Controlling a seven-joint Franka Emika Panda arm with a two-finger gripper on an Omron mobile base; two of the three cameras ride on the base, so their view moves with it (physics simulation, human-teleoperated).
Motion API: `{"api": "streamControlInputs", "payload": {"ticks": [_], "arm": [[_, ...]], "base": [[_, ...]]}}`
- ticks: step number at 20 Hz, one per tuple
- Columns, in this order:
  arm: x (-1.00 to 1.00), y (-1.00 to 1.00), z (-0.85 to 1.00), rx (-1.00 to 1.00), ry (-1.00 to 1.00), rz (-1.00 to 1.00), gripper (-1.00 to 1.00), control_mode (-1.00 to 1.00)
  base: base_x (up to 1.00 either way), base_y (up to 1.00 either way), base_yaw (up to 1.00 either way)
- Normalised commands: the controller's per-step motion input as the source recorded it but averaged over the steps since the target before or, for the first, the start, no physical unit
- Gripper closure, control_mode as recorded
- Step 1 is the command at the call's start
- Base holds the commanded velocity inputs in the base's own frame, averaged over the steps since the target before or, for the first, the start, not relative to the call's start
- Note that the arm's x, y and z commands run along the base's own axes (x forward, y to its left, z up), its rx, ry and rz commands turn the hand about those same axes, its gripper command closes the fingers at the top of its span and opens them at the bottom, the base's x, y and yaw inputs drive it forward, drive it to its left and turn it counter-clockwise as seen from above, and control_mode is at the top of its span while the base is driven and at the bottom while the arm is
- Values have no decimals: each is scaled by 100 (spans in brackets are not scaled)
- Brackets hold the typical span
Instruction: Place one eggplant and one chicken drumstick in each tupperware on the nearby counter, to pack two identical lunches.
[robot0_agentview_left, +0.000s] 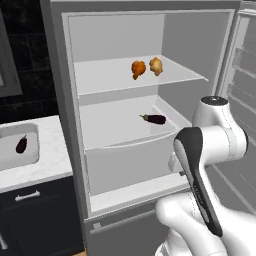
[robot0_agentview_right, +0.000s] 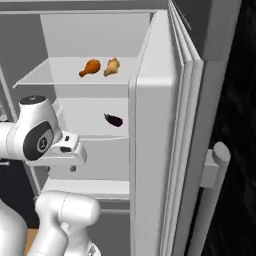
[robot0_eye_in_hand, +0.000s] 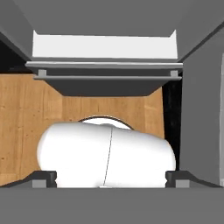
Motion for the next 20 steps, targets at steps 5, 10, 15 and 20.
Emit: {"api": "streamControlInputs", "payload": {"ticks": [5,10,15,20], "arm": [[0,0,0,0,0,0,-100,100],[0,0,0,0,0,0,-100,100],[0,0,0,0,0,0,-100,100],[0,0,0,0,0,0,-100,100]], "base": [[64,-14,3],[43,7,0],[0,0,0],[0,0,0]]}}
